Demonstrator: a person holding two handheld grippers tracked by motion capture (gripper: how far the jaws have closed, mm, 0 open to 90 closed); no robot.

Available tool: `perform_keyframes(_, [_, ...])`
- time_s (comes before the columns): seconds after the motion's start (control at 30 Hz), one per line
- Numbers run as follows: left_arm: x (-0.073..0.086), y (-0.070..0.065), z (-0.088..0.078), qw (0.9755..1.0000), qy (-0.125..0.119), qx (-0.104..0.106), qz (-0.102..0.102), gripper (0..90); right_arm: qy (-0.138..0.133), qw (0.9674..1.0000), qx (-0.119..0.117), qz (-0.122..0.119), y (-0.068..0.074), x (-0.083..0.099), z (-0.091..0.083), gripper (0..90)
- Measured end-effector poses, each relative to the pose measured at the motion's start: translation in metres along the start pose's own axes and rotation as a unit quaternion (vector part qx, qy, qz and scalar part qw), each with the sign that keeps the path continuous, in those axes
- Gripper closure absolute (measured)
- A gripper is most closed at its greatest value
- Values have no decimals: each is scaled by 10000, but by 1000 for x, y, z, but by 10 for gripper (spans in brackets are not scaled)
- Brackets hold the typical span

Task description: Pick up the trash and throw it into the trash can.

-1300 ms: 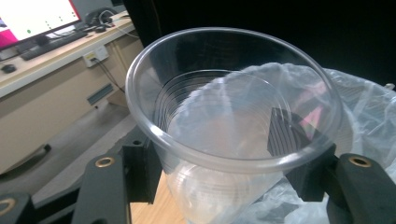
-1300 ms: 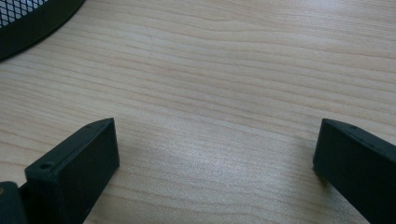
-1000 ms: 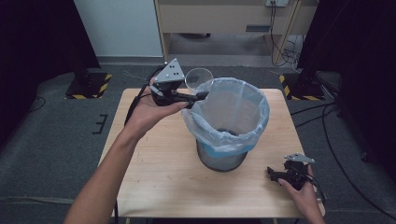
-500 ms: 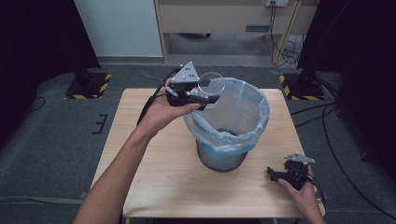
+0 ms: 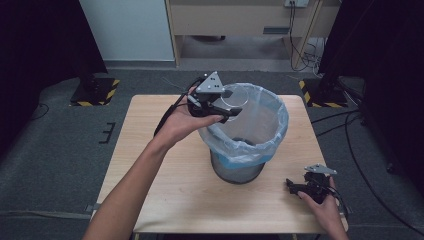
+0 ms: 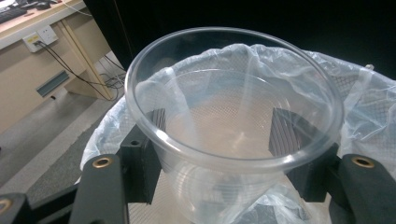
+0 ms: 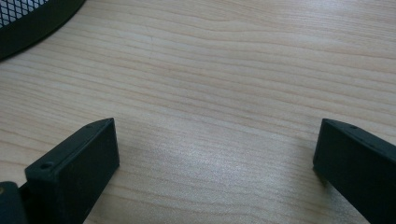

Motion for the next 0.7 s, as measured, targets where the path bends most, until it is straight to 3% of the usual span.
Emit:
perform_keyframes(0.4, [6,-3,11,9996,252,90,65,356,0,10000,-3,-1,0,0,0,4])
perform_keyframes(0.7, [11,-2,16,9989,453,113,-16,355,11,10000,-8,-7,0,0,0,4])
Point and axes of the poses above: each handheld gripper's, and its own axes: z roughly forward along the jaws, x roughly out of its underside, y roughly to its left, the point moved 4 cm from there along z, roughly forward along the jaws, and after that the axes turned 4 degrees about z, right-handed, at the moved point
